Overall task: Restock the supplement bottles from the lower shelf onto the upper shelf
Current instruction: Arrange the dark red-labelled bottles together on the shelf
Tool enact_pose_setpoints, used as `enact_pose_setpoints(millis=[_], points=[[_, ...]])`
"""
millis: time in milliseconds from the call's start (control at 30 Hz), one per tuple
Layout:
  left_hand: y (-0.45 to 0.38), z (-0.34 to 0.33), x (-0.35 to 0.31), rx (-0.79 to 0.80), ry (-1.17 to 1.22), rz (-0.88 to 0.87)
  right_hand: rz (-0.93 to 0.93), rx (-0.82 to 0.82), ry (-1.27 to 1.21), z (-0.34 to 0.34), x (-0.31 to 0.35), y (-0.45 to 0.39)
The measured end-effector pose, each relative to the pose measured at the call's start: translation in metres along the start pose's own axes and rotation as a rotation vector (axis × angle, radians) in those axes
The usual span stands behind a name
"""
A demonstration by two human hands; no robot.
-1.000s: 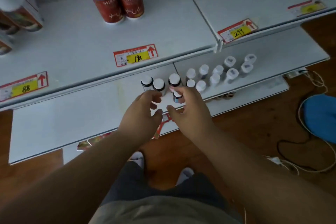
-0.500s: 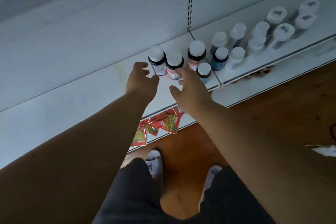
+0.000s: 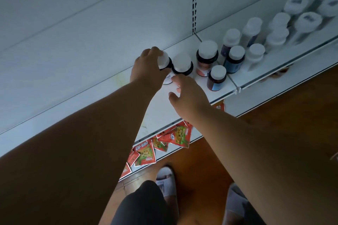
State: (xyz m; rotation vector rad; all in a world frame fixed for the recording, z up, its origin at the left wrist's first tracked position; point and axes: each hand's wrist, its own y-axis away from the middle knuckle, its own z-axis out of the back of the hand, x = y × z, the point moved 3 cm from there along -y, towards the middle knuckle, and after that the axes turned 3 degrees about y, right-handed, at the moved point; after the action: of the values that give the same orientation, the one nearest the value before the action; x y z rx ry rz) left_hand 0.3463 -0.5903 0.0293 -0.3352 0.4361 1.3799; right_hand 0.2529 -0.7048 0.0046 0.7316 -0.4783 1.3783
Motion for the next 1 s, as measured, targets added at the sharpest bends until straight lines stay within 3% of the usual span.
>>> enact_pose_setpoints(millis=[167, 300, 467, 700, 833, 1000], points=[[0.008, 0.018, -0.003, 0.005, -0.037, 0.027, 0.026, -0.030, 0.004, 0.008, 0.008, 0.005], [0.069, 0.058, 0.000, -0.039, 0.149, 0.198, -0.035, -0.041, -0.109, 0.026, 0.024, 0.035], [0.157, 0.123, -0.049, 0.024, 0.339, 0.303, -0.133, -0.011, -0.171, 0.069, 0.068, 0.107], [0.229, 0.222, -0.148, 0.157, 0.635, 0.158, -0.147, 0.255, -0.454, 0.200, 0.115, 0.222], [0.242, 0.249, -0.206, 0.193, 0.817, 0.078, -0.131, 0.146, -0.494, 0.266, 0.134, 0.261], [0.237, 0.271, -0.280, 0.239, 1.212, 0.041, -0.081, -0.122, -0.428, 0.329, 0.159, 0.282]])
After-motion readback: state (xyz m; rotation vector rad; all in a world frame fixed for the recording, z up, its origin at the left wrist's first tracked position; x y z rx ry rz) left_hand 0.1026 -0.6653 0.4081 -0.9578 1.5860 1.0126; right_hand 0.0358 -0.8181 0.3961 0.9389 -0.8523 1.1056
